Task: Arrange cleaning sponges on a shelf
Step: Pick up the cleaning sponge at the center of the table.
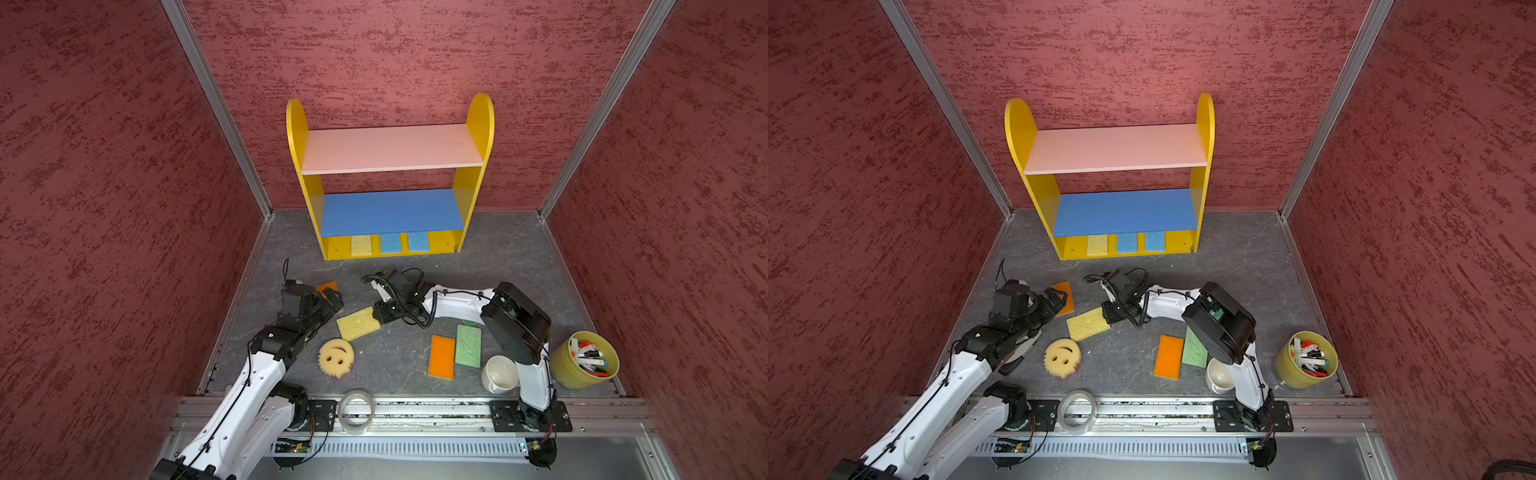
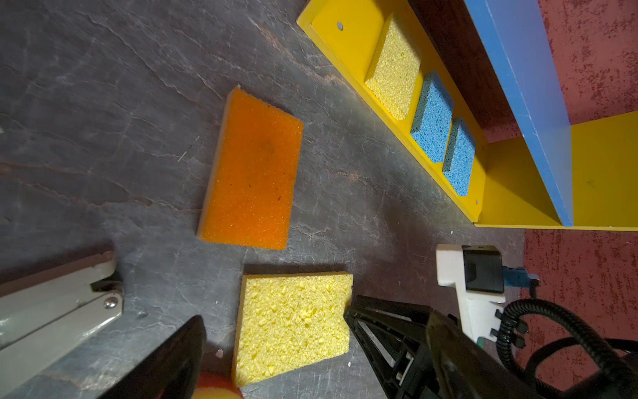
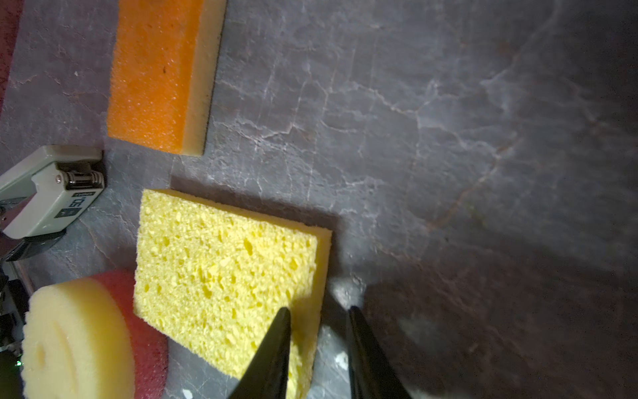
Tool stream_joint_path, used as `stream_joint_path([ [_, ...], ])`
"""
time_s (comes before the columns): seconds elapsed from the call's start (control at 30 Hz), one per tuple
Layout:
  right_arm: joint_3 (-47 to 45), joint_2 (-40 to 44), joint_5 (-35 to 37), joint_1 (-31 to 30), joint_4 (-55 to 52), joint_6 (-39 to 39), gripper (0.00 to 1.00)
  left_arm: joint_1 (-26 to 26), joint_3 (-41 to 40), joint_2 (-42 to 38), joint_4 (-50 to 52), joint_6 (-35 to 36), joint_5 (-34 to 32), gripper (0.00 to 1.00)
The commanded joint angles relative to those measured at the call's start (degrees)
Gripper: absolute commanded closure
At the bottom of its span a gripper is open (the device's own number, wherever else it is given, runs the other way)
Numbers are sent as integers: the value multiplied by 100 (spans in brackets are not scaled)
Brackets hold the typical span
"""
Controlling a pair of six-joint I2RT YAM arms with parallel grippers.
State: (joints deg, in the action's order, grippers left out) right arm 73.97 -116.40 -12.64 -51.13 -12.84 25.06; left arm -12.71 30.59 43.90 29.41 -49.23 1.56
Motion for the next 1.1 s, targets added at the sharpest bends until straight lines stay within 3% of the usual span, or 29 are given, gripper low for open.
stream_joint_path([
  [0.0, 114, -196, -145, 3, 60, 42, 71, 111, -40, 39, -205, 29, 172, 0],
  [0.2, 336, -363, -62, 5, -105, 52, 78, 137, 19, 321, -210, 183, 255, 1],
  [0.47, 631, -401, 659, 7, -719, -365, 99, 172, 14, 474, -318, 273, 365, 0],
  [0.57, 723, -360, 754, 54, -842, -589, 100, 181, 53, 594, -341, 346, 457, 1],
  [0.77, 646, 87, 302, 332, -834, -1295, 100, 182, 114, 945, -520, 534, 765, 1],
  [1.07, 741, 855, 39, 786, -1282, -2519, 100, 143, 416, 2027, -1117, 826, 1448, 0],
])
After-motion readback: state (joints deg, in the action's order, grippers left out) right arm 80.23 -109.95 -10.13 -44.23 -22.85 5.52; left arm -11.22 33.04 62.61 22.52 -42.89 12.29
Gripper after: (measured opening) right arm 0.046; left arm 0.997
